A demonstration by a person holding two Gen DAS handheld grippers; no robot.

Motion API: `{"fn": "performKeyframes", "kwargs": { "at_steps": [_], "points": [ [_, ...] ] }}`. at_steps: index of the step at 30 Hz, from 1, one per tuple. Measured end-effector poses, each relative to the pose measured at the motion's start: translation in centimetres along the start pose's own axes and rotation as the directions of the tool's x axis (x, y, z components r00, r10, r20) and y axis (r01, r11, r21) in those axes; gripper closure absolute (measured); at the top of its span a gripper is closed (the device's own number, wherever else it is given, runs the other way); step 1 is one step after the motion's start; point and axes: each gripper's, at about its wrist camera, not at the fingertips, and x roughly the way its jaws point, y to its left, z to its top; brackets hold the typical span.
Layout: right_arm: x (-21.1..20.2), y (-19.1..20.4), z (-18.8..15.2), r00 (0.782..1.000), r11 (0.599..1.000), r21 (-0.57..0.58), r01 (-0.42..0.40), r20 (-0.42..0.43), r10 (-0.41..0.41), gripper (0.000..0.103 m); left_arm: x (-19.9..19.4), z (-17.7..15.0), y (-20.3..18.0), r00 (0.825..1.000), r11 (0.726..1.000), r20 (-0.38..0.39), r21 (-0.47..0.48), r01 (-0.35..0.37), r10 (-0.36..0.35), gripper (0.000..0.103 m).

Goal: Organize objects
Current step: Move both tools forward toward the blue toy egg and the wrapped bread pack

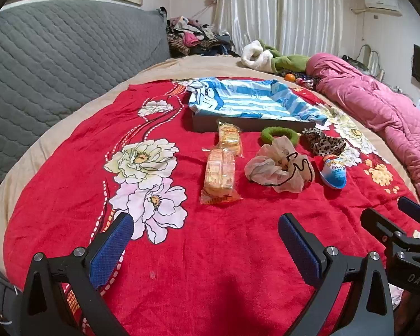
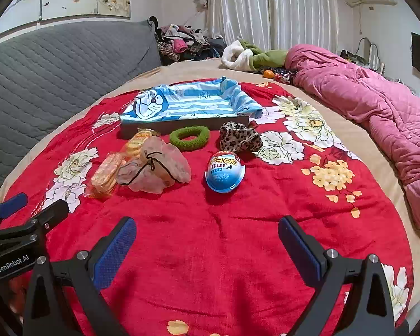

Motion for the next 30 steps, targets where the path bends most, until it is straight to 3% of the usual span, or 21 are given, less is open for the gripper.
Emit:
{"fn": "performKeyframes", "kwargs": {
  "at_steps": [21,30],
  "points": [
    [-1.1,0.2,-0.1,1.000,1.000,0.005,0.006,-0.001,-0.006,0.001,-0.7,-0.2,0.3,1.000,1.000,0.007,-0.010,0.004,-0.004,0.000],
    [-3.1,0.7,0.1,0.999,1.000,-0.006,0.003,0.038,-0.003,0.001,-2.3,-0.1,0.6,1.000,1.000,0.026,-0.016,0.003,-0.003,0.000]
  ]
}}
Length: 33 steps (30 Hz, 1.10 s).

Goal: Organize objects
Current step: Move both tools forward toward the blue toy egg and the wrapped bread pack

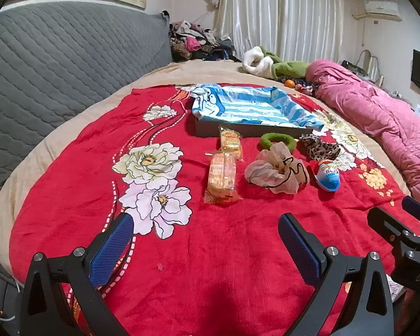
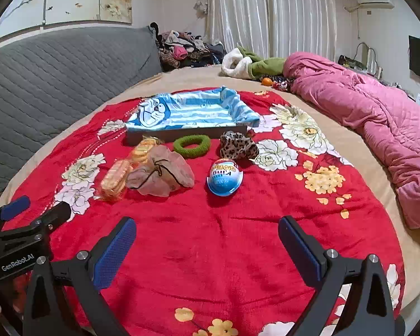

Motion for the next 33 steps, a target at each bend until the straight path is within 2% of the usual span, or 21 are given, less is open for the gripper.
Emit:
{"fn": "performKeyframes", "kwargs": {
  "at_steps": [16,21,27,33],
  "points": [
    [-6.1,0.6,0.9,0.993,1.000,-0.012,-0.018,0.113,0.019,0.001,-4.9,0.7,0.8,0.998,1.000,0.068,-0.015,0.013,-0.012,0.000],
    [-7.7,0.8,1.2,0.989,1.000,-0.022,-0.021,0.146,0.024,0.001,-7.6,1.3,1.2,0.992,0.999,0.126,-0.029,0.020,-0.016,0.000],
    [-8.3,0.8,1.5,0.988,0.999,-0.014,-0.044,0.149,0.046,0.001,-9.8,2.0,1.5,0.985,0.999,0.174,-0.028,0.019,-0.014,0.000],
    [-8.3,0.6,1.5,0.986,0.999,-0.014,-0.036,0.160,0.037,0.001,-10.1,2.0,1.5,0.983,0.999,0.181,-0.031,0.016,-0.010,0.000]
  ]
}}
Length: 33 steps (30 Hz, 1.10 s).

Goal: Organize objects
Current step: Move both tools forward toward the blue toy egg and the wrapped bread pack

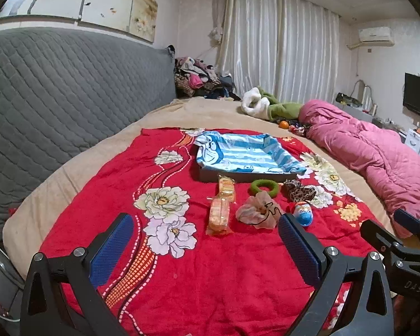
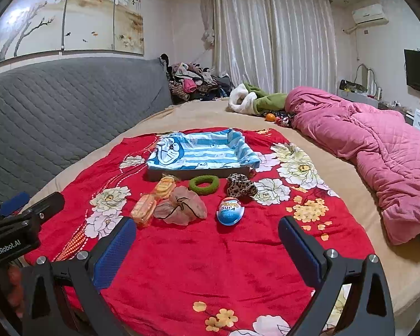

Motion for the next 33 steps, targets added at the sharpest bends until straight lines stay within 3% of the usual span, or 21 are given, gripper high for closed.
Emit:
{"fn": "performKeyframes", "kwargs": {
  "at_steps": [7,18,33],
  "points": [
    [1.3,-0.1,-0.2,1.000,1.000,0.004,-0.006,-0.024,0.006,0.001,2.2,-0.7,-0.2,0.999,1.000,-0.040,0.023,-0.020,0.021,0.000],
    [4.3,-0.7,-0.8,0.997,0.999,0.031,-0.011,-0.078,0.013,0.001,5.4,-1.3,0.6,0.996,0.999,-0.091,-0.028,-0.017,0.015,0.000],
    [10.5,-2.1,-0.8,0.988,0.999,0.008,0.046,-0.151,-0.045,0.001,12.6,-1.7,0.0,0.988,0.999,-0.151,0.019,-0.032,0.034,0.000]
  ]
}}
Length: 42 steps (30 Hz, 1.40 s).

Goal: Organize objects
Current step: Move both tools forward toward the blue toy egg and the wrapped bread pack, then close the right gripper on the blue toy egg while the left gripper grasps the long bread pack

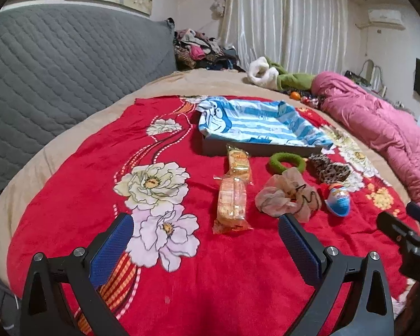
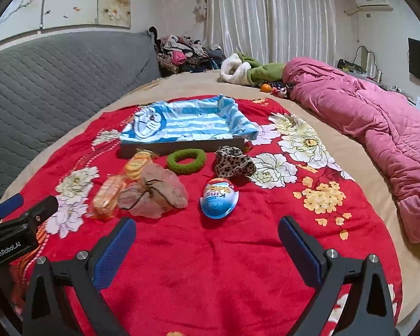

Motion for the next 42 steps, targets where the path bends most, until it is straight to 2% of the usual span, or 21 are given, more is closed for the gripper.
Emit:
{"fn": "performKeyframes", "kwargs": {
  "at_steps": [7,11,30,42],
  "points": [
    [3.0,-1.1,0.9,0.999,1.000,0.018,0.011,-0.050,-0.010,0.001,4.0,1.0,-1.1,0.999,0.999,-0.037,0.050,-0.018,0.019,0.000],
    [4.5,-1.4,1.3,0.997,0.999,0.018,0.026,-0.076,-0.025,0.001,5.8,1.6,-1.6,0.998,0.998,-0.061,0.062,-0.005,0.009,0.000],
    [9.0,-2.0,2.5,0.988,0.999,0.022,0.038,-0.148,-0.034,0.001,9.5,2.5,-1.8,0.994,0.999,-0.105,0.053,0.005,0.001,0.000],
    [12.6,-2.6,2.2,0.973,0.996,0.041,0.073,-0.223,-0.062,0.001,12.5,2.5,-1.9,0.990,0.998,-0.142,0.063,0.004,0.005,0.000]
  ]
}}
